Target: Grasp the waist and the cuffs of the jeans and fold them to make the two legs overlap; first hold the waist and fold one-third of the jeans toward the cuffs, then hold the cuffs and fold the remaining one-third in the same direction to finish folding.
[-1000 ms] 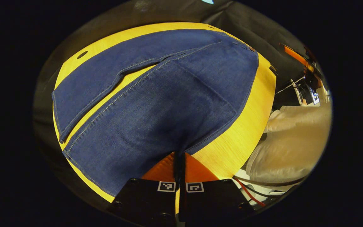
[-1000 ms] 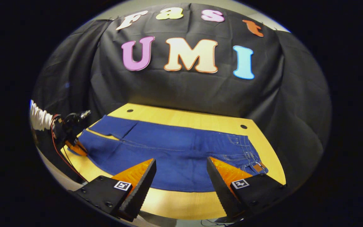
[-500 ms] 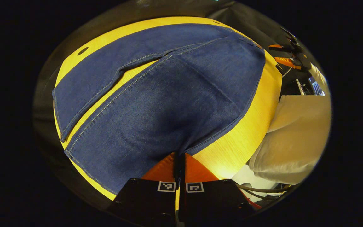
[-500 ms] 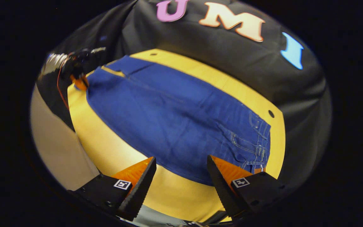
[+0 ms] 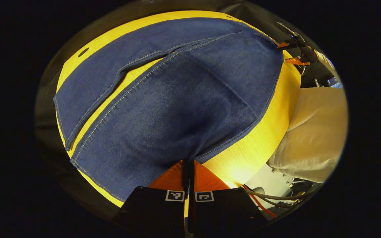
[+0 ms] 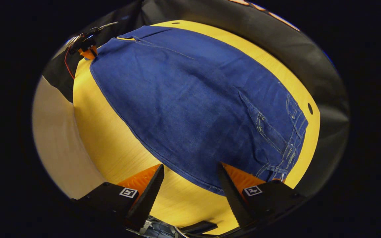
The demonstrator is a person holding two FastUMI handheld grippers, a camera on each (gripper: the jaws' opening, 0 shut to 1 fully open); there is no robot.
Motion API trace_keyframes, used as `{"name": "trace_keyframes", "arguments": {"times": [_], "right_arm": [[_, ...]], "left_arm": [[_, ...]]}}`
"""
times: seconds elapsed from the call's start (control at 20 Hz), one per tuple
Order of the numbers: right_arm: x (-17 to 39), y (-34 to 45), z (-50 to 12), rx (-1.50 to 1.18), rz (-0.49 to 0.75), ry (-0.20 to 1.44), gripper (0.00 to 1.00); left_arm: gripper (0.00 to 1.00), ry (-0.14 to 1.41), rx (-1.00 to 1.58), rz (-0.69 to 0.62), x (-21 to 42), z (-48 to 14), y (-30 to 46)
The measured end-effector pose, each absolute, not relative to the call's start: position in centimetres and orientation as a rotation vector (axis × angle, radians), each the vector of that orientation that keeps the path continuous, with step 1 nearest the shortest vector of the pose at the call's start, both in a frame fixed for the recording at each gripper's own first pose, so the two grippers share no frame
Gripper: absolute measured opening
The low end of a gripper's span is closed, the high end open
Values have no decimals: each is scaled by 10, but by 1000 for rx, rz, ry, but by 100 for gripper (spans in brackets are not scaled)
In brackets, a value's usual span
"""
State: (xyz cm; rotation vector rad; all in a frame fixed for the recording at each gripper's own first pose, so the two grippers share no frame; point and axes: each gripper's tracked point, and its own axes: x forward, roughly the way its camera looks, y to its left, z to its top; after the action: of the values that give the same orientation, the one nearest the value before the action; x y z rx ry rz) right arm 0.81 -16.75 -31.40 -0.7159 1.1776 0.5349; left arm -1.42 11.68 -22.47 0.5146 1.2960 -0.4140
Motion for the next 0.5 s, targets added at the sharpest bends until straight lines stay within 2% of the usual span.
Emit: {"name": "trace_keyframes", "arguments": {"times": [0.2, 0.25, 0.3, 0.35, 0.4, 0.5], "right_arm": [[-1, -167, -327, -743, 586, 1228, 95], [-3, -165, -325, -744, 600, 1238, 91], [-2, -165, -324, -744, 607, 1232, 75], [-2, -165, -325, -741, 605, 1238, 68], [-1, -166, -325, -735, 603, 1236, 72], [2, -168, -322, -727, 598, 1232, 65]], "left_arm": [[0, 1285, 543, -405, -13, -225, 117], [0, 1284, 542, -399, -13, -225, 117], [0, 1281, 537, -394, -13, -225, 116], [0, 1281, 536, -391, -13, -225, 116], [0, 1280, 539, -389, -13, -225, 117], [0, 1281, 546, -385, -13, -226, 117]]}}
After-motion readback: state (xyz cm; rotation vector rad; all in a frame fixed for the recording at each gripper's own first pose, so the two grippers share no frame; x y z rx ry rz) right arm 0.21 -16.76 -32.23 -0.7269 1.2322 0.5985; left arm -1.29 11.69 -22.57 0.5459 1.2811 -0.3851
